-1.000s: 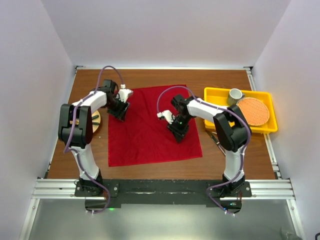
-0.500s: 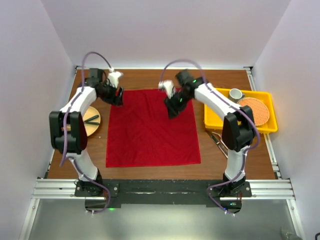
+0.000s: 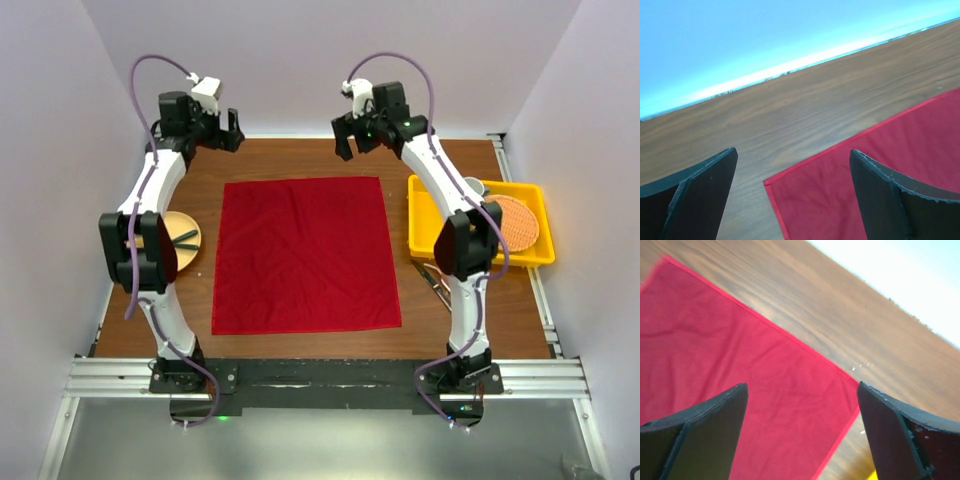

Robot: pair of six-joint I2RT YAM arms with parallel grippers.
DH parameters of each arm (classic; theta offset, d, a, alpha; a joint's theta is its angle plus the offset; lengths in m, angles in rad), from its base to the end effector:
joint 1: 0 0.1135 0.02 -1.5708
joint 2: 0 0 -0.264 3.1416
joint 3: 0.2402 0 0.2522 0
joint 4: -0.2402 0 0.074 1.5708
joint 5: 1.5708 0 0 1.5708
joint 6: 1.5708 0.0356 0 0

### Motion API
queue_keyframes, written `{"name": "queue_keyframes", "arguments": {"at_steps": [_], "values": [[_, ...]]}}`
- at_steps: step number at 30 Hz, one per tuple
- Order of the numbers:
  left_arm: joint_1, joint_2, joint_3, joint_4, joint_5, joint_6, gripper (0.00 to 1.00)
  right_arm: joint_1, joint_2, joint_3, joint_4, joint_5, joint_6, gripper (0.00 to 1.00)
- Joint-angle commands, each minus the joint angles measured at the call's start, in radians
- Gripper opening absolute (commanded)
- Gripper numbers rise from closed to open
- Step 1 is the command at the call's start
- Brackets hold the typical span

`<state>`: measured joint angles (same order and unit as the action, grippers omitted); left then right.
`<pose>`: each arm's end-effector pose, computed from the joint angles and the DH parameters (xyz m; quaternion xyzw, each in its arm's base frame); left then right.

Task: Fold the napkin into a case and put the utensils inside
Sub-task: Pick up the flattened napkin from the center of the board.

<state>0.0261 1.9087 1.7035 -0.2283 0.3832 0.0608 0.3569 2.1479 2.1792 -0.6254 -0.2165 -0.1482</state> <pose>0.4569 -0.0014 0.3264 0.1169 0.8253 -0.1374 0.5351 0.4631 0.1808 0.3415 -0.2684 0.8374 0.1435 0.4539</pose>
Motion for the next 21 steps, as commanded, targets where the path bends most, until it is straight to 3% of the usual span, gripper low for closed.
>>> {"name": "queue_keyframes", "arguments": {"at_steps": [1,2,4,9,14,17,21], "values": [[0.009,0.064,0.022,0.001,-0.059,-0.050,1.00,-0.061,0.067,-0.017,-0.014,0.110,0.076,0.87],[0.009,0.066,-0.004,0.018,-0.072,-0.053,1.00,-0.065,0.069,-0.036,0.028,0.124,0.081,0.79],[0.009,0.087,-0.004,0.027,-0.098,-0.053,1.00,-0.075,0.085,-0.056,0.053,0.156,0.081,0.74],[0.009,0.148,0.005,0.014,-0.118,-0.044,0.86,-0.090,0.147,-0.044,0.072,0.215,0.093,0.52],[0.011,0.207,0.030,-0.034,-0.132,-0.016,0.65,-0.101,0.201,-0.047,0.092,0.258,0.093,0.47],[0.012,0.223,0.031,-0.042,-0.138,-0.009,0.58,-0.099,0.227,-0.044,0.110,0.262,0.096,0.44],[0.014,0.237,0.035,-0.045,-0.138,-0.009,0.58,-0.099,0.260,-0.022,0.113,0.267,0.095,0.41]]}}
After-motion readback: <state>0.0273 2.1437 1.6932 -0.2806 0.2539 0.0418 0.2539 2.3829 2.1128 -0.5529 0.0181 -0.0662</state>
